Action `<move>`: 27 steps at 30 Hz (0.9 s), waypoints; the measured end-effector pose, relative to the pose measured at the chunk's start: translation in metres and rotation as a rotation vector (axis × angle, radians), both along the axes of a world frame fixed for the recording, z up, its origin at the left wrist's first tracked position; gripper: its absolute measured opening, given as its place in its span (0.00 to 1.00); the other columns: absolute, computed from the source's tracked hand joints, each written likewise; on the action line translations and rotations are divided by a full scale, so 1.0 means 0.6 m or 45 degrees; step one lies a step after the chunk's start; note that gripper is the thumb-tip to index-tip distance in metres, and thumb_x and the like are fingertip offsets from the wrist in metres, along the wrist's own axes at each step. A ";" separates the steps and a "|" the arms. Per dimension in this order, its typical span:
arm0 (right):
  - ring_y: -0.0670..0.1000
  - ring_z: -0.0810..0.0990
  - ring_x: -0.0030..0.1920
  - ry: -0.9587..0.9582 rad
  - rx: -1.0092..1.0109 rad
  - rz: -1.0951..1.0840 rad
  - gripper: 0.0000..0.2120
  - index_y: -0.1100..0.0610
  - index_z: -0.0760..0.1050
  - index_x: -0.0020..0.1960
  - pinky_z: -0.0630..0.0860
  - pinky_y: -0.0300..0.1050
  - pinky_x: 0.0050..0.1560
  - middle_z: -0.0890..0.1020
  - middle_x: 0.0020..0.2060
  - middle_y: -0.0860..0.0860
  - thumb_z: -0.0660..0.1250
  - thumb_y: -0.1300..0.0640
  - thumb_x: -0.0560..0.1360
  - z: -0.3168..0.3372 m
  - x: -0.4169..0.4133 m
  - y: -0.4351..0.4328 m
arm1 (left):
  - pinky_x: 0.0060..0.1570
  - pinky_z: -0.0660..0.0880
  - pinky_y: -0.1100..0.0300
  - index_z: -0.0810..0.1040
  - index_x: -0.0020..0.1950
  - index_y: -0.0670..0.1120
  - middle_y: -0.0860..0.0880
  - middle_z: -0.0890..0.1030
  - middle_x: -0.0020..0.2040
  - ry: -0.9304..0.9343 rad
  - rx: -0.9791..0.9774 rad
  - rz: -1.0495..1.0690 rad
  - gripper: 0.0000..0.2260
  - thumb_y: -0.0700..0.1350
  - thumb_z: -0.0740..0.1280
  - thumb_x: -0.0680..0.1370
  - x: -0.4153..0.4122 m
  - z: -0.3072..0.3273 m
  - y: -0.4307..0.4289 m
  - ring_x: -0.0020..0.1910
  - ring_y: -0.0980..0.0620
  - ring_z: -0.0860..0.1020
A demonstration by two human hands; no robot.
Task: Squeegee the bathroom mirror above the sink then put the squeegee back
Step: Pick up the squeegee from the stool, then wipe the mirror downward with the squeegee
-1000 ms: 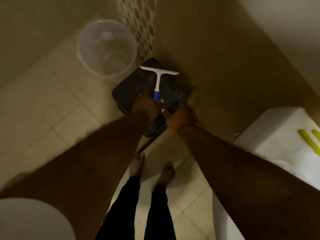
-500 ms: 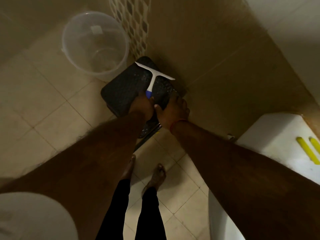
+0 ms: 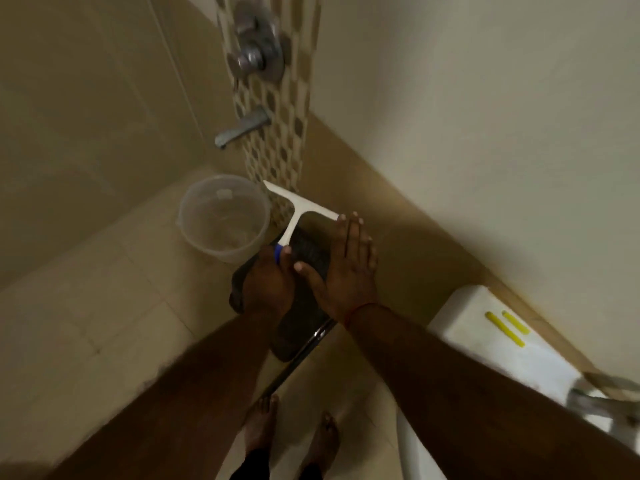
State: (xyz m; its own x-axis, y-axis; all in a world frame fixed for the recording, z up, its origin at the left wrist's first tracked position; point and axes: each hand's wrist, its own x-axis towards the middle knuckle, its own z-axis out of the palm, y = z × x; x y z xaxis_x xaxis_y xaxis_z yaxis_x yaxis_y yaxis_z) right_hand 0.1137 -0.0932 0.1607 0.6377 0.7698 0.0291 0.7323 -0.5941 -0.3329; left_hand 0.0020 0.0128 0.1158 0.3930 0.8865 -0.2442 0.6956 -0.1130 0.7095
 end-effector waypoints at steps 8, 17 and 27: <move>0.57 0.40 0.89 -0.337 0.144 -0.069 0.56 0.58 0.40 0.89 0.45 0.64 0.86 0.44 0.89 0.57 0.55 0.20 0.79 0.304 0.016 -0.028 | 0.50 0.79 0.47 0.77 0.61 0.46 0.39 0.85 0.50 -0.330 0.382 -0.151 0.24 0.65 0.55 0.86 0.025 0.272 -0.002 0.49 0.33 0.84; 0.57 0.36 0.88 -0.738 0.314 -0.091 0.56 0.59 0.43 0.89 0.45 0.65 0.86 0.42 0.89 0.57 0.56 0.21 0.79 0.640 0.025 -0.113 | 0.39 0.73 0.52 0.78 0.57 0.47 0.42 0.85 0.42 -0.807 0.623 -0.220 0.22 0.65 0.60 0.86 0.074 0.584 -0.058 0.41 0.33 0.84; 0.57 0.35 0.88 -1.169 0.440 -0.027 0.56 0.58 0.40 0.89 0.45 0.66 0.86 0.40 0.89 0.56 0.59 0.24 0.79 0.938 -0.038 -0.294 | 0.42 0.80 0.42 0.76 0.58 0.44 0.38 0.85 0.45 -1.238 0.777 -0.236 0.25 0.65 0.56 0.83 0.079 0.875 -0.181 0.44 0.31 0.83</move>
